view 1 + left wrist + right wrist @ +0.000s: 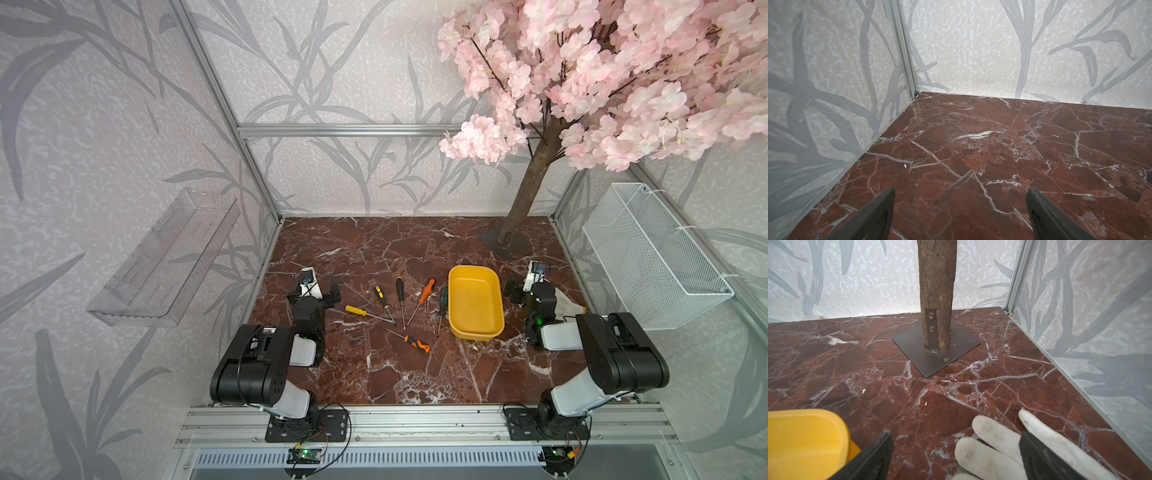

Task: Put the screwdriver on the desktop into the storage box
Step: Adjust the storage box at the center of the board.

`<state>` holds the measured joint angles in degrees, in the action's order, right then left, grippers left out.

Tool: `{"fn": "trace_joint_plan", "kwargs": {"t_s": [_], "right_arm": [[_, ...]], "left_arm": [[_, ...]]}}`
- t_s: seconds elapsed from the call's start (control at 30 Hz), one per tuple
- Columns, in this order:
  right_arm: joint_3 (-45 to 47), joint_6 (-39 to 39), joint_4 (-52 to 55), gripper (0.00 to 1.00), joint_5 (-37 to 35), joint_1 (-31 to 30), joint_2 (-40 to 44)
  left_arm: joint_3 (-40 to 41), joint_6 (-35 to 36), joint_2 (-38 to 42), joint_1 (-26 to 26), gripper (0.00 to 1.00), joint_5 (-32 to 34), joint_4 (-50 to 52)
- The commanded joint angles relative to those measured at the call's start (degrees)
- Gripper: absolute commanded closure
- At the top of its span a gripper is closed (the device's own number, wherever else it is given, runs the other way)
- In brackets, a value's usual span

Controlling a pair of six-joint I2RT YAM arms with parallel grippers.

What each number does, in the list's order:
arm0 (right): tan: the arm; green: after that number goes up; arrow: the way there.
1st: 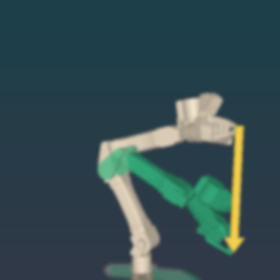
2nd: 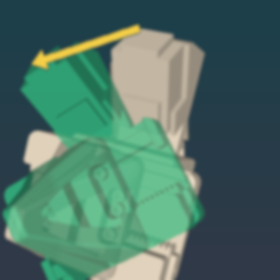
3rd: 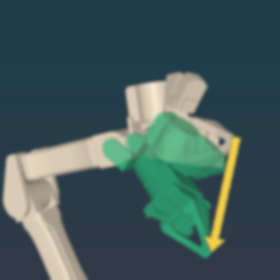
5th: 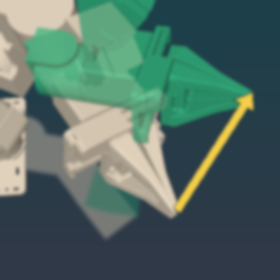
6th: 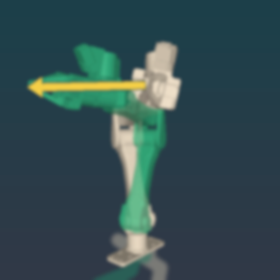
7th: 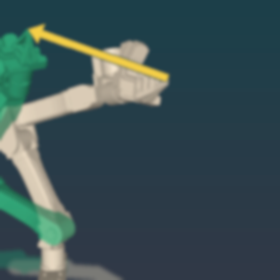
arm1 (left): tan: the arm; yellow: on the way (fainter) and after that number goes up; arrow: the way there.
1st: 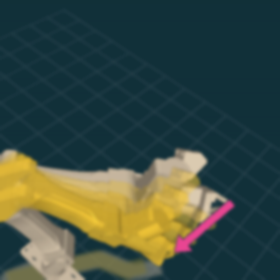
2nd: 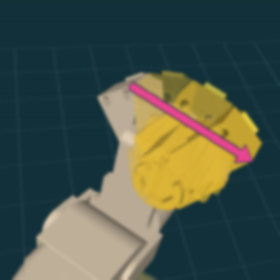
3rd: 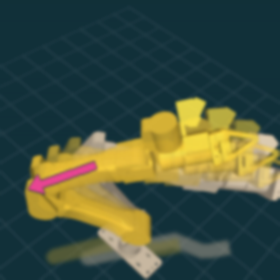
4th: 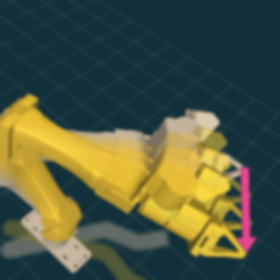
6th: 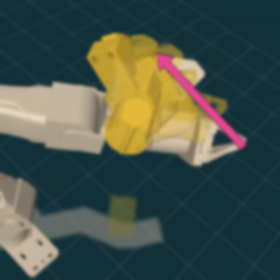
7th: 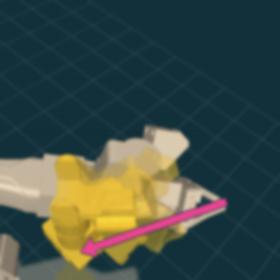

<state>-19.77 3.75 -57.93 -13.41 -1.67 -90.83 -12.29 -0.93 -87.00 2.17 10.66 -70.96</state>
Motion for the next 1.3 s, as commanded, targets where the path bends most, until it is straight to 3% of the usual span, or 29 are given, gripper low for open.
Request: {"fn": "trace_joint_plan", "kwargs": {"t_s": [0.0,0.07,0.23,0.33,0.37,0.47,0.6,0.63,0.7,0.77,0.93,1.03,1.27], "right_arm": [[-0.9,-0.1,0.5,0.01,-0.9,-0.2,0.1],[-1.1,1.5,4.5,0.01,-3.1,-0.1,3.2],[-3.7,0.6,16.2,0.01,-3.0,-0.4,13.7],[-6.3,7.4,25.3,0.01,-5.6,-0.4,22.2],[-8.3,12.2,31.1,0.01,-6.2,-0.3,25.5],[-16.4,33.6,55.0,0.01,-5.0,1.1,32.0],[-23.2,38.0,59.2,0.00,19.0,4.9,31.6],[-24.8,38.0,59.8,0.04,23.3,4.9,30.7],[-29.6,37.7,64.0,0.14,29.7,4.6,28.3],[-34.3,37.2,69.9,0.16,31.3,3.5,26.5],[-43.4,32.9,82.9,0.17,32.3,-4.8,21.6],[-48.4,28.6,90.8,0.24,31.9,-13.1,17.0],[-49.3,27.3,92.4,0.24,26.7,-28.3,12.1]], "left_arm": [[-1.1,0.7,0.0,-0.2,0.00,-0.6,-0.2],[-2.3,-1.0,1.2,-0.2,0.00,2.9,2.7],[-11.9,-2.2,6.7,-0.3,0.00,6.0,23.7],[-12.5,-6.8,11.5,-0.2,0.00,7.6,25.7],[-12.8,-10.4,13.8,-0.3,0.00,8.3,27.3],[-16.2,-34.3,19.5,-1.2,0.00,14.4,42.4],[-20.5,-38.7,23.7,-2.3,0.00,-0.1,53.3],[-21.3,-38.8,23.9,-2.3,0.00,-3.2,55.2],[-22.6,-41.1,23.9,-1.9,0.00,-9.5,59.8],[-23.2,-41.3,23.8,-0.9,0.00,-14.1,62.2],[-23.2,-43.9,27.0,5.0,0.01,-12.0,71.0],[-23.0,-44.9,29.1,8.8,0.07,-11.1,75.4],[-18.7,-48.6,32.7,13.8,0.10,-13.2,79.6]]}}
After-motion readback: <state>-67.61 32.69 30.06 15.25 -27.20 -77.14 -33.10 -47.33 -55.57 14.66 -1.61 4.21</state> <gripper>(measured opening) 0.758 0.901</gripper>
